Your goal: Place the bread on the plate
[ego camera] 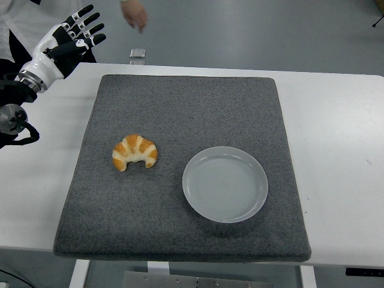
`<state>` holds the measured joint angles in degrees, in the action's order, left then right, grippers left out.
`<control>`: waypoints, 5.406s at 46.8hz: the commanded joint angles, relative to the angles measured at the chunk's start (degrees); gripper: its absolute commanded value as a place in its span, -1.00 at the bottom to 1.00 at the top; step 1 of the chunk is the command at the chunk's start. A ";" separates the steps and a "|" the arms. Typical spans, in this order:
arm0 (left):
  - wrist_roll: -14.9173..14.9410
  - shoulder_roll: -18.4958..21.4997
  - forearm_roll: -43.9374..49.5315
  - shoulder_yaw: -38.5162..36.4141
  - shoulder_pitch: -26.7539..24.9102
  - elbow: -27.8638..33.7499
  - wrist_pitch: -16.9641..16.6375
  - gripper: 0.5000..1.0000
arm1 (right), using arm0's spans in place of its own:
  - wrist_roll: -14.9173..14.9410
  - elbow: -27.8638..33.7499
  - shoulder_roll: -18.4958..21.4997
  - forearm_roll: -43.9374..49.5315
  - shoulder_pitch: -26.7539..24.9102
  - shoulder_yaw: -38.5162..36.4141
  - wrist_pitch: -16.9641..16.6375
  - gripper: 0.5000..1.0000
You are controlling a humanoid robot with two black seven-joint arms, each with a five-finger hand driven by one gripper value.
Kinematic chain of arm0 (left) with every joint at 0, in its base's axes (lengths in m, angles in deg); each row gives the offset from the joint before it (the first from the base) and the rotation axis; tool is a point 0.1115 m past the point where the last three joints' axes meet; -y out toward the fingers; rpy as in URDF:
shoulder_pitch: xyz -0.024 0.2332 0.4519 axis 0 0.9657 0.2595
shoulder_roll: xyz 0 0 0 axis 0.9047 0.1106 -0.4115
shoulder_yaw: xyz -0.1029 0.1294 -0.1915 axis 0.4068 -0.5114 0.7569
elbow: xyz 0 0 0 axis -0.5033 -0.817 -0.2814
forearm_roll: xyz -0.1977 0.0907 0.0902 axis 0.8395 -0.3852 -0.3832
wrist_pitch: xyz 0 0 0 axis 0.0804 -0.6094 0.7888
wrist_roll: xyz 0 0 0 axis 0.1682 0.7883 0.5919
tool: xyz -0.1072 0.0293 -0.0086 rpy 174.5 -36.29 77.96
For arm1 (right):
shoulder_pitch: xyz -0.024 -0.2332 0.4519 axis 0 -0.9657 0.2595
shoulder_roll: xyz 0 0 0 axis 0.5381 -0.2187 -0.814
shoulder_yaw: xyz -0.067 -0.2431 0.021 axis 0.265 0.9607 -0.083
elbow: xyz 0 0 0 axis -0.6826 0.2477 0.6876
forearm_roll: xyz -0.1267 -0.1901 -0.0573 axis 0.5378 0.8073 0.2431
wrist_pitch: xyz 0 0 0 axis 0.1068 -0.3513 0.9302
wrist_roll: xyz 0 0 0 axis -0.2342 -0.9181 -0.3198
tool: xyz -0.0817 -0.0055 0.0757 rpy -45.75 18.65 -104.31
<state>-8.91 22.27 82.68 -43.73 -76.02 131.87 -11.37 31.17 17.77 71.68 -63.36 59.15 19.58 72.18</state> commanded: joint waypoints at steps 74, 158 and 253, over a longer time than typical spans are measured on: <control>0.35 -0.11 -0.15 -0.51 -0.53 -0.09 -0.56 0.96 | 0.00 0.00 0.00 0.00 -0.04 0.00 0.02 0.72; 2.55 9.82 -41.71 -56.67 -41.49 25.13 -6.18 0.90 | 0.00 0.00 0.00 0.00 0.05 0.00 0.11 0.72; -1.05 0.68 -53.15 -45.16 -19.34 13.09 -19.19 -1.00 | 0.00 0.09 0.00 -0.09 0.23 -0.09 0.20 0.73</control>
<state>-9.89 22.98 29.49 -88.93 -95.36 144.94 -30.58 31.17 17.86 71.68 -63.45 59.35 19.48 72.38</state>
